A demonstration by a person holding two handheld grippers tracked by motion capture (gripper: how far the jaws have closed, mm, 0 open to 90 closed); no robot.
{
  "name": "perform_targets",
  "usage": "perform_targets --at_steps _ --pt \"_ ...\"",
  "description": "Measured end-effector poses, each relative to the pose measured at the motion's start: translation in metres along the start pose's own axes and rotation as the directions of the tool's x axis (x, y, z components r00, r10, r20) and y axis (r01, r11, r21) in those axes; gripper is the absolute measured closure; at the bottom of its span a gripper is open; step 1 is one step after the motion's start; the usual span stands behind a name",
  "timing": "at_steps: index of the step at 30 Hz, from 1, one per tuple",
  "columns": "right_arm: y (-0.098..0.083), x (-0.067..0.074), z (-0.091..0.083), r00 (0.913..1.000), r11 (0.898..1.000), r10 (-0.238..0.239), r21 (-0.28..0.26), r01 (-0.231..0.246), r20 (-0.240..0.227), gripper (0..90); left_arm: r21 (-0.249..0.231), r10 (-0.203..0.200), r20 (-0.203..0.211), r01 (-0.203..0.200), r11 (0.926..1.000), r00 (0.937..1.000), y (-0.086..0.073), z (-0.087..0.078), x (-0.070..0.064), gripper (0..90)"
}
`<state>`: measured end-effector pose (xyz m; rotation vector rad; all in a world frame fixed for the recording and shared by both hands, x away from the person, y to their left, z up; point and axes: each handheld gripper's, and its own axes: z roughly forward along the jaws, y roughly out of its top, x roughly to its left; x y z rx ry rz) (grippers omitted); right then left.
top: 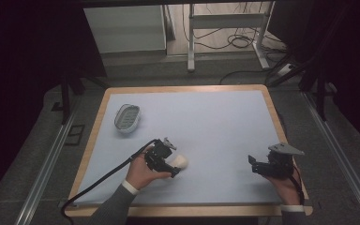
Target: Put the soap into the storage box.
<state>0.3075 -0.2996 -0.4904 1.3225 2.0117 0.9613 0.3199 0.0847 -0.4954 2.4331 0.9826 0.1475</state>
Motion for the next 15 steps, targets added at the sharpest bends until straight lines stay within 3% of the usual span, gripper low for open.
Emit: perform_targets --at_steps 15 --pt "-0.001 0.0 0.002 0.9999 1.0 0.003 0.012 -0.003 0.012 8.0 0.028 -0.003 -0.036 0.004 0.9996 0.9993 -0.001 0.019 -0.006 23.6"
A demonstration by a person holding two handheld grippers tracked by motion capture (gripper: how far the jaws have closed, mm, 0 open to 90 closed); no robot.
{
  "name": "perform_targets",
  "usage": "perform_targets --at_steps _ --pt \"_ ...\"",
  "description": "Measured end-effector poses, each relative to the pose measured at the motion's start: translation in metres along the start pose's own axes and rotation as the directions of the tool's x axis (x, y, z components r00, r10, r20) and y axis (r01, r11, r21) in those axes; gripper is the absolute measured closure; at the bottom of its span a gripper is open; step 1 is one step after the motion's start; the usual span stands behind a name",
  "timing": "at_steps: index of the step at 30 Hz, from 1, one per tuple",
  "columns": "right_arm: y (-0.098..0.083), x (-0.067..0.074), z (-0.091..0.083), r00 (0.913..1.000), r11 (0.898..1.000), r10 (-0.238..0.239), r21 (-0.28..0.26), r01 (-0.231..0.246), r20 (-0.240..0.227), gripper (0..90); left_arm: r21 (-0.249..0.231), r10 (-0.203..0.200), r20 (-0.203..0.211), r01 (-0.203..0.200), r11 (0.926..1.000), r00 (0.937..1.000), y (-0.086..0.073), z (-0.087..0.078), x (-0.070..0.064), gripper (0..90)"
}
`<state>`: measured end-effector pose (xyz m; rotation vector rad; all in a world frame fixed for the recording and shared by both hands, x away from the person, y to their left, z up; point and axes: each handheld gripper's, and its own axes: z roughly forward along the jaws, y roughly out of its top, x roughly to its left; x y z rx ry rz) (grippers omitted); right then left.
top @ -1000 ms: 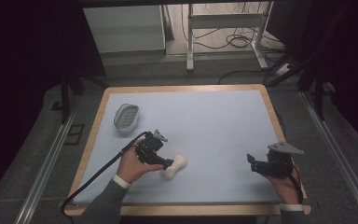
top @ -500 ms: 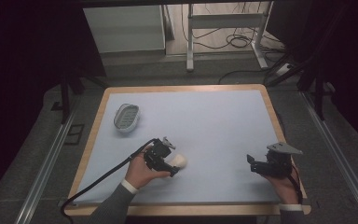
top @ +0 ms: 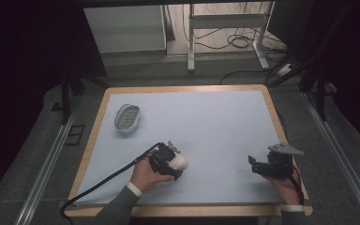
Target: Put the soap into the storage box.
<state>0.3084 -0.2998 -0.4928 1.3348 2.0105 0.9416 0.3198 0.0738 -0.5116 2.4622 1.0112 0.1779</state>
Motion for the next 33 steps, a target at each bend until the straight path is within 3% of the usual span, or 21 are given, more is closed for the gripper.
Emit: perform_targets --at_steps 12,15,26,33 --pt "0.0 -0.002 0.0 0.9998 1.0 0.016 0.001 -0.016 0.009 8.1 -0.001 0.012 -0.013 -0.012 0.9999 0.9998 -0.002 0.004 -0.004 37.1" --pt "-0.001 -0.002 0.001 0.9998 1.0 0.016 0.004 -0.016 0.01 8.0 -0.013 0.015 -0.007 -0.015 0.9998 0.9999 -0.002 0.003 -0.005 47.2" --pt "-0.001 -0.003 0.0 0.9997 1.0 0.021 0.004 -0.021 0.013 8.0 -0.004 0.022 0.01 -0.022 0.9997 0.9997 -0.002 0.001 -0.002 49.2" --pt "-0.001 -0.004 0.0 0.9996 1.0 0.024 0.004 -0.024 0.016 8.0 -0.029 0.025 0.012 -0.025 0.9993 0.9996 -0.001 -0.007 0.001 49.3"
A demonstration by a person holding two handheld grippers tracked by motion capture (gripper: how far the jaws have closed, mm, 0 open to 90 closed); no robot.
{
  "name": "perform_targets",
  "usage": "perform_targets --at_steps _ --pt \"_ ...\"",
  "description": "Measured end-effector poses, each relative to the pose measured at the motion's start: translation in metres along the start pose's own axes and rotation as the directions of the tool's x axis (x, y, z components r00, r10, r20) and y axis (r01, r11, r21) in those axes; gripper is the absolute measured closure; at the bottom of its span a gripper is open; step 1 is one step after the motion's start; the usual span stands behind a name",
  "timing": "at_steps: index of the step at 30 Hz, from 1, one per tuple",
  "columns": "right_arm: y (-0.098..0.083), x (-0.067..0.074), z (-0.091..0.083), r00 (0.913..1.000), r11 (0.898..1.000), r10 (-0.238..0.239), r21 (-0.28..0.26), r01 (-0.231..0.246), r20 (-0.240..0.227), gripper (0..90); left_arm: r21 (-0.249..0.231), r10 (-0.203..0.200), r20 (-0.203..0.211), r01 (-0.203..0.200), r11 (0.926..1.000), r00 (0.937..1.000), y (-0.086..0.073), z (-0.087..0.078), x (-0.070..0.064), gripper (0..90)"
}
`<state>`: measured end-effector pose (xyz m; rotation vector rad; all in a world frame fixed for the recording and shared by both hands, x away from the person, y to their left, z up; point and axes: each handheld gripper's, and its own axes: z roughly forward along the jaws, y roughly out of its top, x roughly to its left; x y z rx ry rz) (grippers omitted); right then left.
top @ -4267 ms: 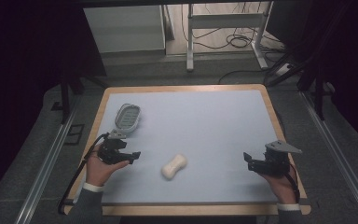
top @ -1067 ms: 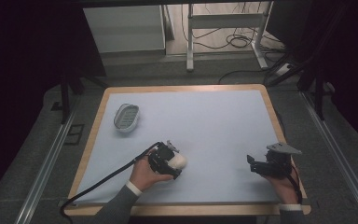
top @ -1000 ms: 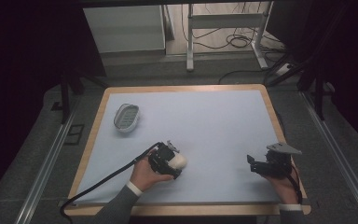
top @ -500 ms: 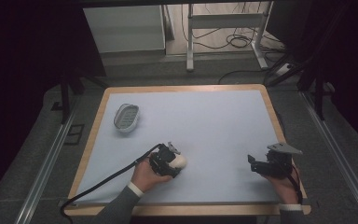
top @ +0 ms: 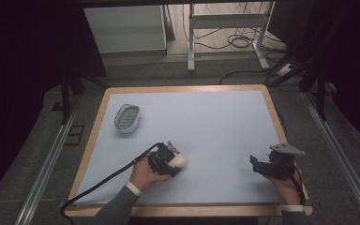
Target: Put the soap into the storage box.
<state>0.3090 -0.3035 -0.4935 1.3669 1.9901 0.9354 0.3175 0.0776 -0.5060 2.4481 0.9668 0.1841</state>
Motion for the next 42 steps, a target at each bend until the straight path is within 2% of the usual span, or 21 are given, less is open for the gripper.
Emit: perform_targets --at_steps 22,42 --pt "-0.001 -0.003 0.0 0.9999 1.0 0.009 0.003 -0.009 0.008 8.0 -0.083 -0.034 -0.023 0.032 0.9961 0.9992 0.003 -0.032 0.019 49.4" --pt "-0.002 -0.005 0.001 0.9997 1.0 0.018 0.009 -0.018 0.016 8.0 -0.1 -0.069 -0.043 0.064 0.9929 0.9967 0.007 -0.05 0.046 49.3"
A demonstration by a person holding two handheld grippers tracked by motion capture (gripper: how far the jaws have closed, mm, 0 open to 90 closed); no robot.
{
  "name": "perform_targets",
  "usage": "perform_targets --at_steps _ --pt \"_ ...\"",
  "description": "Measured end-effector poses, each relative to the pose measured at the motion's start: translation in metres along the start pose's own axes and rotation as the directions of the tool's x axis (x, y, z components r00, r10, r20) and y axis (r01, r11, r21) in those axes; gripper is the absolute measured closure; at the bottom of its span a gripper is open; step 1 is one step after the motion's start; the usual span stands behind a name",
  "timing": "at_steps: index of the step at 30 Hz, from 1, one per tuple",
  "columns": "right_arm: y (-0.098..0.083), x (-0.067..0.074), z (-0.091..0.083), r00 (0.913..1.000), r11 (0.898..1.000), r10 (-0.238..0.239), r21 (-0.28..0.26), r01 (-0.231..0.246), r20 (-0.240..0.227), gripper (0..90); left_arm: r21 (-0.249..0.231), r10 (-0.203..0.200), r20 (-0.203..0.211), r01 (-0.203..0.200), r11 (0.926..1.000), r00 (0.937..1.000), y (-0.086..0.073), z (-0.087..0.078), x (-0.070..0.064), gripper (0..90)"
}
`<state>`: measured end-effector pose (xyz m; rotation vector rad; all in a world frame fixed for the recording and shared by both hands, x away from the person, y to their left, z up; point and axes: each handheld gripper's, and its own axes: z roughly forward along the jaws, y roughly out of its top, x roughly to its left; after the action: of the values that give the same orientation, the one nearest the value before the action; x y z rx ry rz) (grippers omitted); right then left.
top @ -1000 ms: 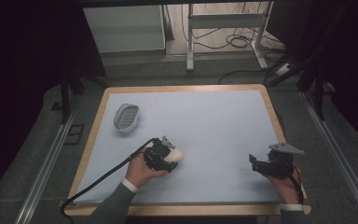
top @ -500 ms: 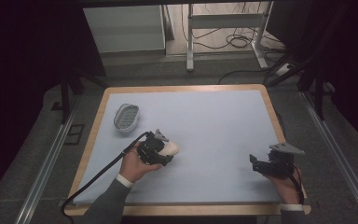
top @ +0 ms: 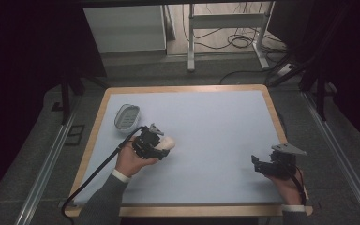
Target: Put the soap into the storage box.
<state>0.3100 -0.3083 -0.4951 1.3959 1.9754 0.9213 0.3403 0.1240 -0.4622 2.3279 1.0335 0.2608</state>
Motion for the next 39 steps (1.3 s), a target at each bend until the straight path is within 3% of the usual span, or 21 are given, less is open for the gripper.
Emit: perform_targets --at_steps 39 --pt "-0.002 -0.001 0.003 1.0 1.0 -0.001 0.016 0.001 -0.001 8.0 -0.014 -0.061 -0.05 0.06 0.9981 0.9969 0.016 -0.017 0.04 49.4"
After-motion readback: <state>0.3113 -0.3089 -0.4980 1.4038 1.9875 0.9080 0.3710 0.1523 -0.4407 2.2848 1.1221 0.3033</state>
